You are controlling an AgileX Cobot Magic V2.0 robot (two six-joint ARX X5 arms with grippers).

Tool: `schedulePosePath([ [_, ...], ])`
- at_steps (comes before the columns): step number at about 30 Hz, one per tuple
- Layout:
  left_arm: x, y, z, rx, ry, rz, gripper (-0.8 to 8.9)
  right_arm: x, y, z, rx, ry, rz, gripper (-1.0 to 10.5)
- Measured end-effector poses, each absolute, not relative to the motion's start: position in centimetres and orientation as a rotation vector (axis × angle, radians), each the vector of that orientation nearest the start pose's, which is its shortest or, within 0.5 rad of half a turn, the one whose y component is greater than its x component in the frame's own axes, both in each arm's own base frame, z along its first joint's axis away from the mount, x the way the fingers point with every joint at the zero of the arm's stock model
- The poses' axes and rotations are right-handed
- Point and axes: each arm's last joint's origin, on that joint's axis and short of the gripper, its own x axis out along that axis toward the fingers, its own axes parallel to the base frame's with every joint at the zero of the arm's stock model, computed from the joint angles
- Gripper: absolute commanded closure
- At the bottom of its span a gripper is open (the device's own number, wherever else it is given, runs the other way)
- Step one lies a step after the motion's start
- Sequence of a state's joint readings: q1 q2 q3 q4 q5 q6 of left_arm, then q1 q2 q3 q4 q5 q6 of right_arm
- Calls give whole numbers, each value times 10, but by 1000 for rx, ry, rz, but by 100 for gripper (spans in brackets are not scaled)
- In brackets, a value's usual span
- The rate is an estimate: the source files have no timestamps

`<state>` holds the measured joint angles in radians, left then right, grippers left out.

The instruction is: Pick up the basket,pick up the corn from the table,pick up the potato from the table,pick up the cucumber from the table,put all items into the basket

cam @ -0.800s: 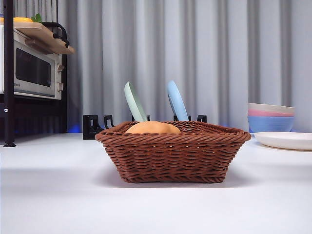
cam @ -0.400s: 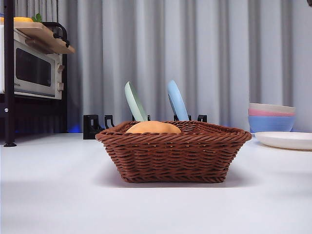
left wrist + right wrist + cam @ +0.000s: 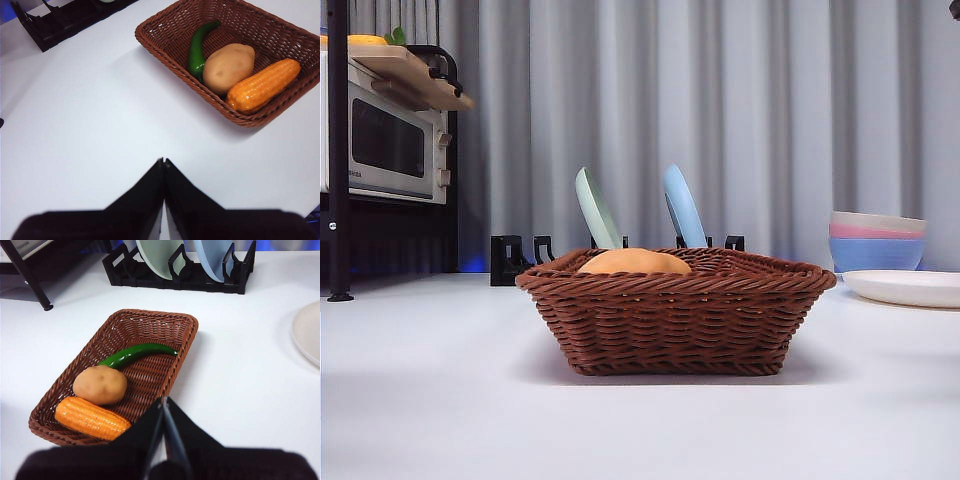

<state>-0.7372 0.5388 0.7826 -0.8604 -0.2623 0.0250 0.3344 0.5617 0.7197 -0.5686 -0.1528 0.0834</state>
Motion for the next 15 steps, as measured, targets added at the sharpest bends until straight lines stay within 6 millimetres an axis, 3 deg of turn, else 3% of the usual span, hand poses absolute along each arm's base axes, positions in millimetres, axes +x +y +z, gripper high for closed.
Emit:
schedulePosePath([
  [5, 71, -46, 307, 254, 463, -417, 815, 109, 43, 303, 46, 433, 462, 945],
  [10, 69, -29, 314, 84, 174, -307, 815, 109, 43, 303, 46, 433, 462, 945],
  [13, 72, -21, 299, 43, 60, -192, 815, 109, 43, 303, 46, 433, 462, 945],
  [15, 75, -16, 278, 37, 46, -127, 815, 109, 43, 303, 46, 433, 462, 945],
])
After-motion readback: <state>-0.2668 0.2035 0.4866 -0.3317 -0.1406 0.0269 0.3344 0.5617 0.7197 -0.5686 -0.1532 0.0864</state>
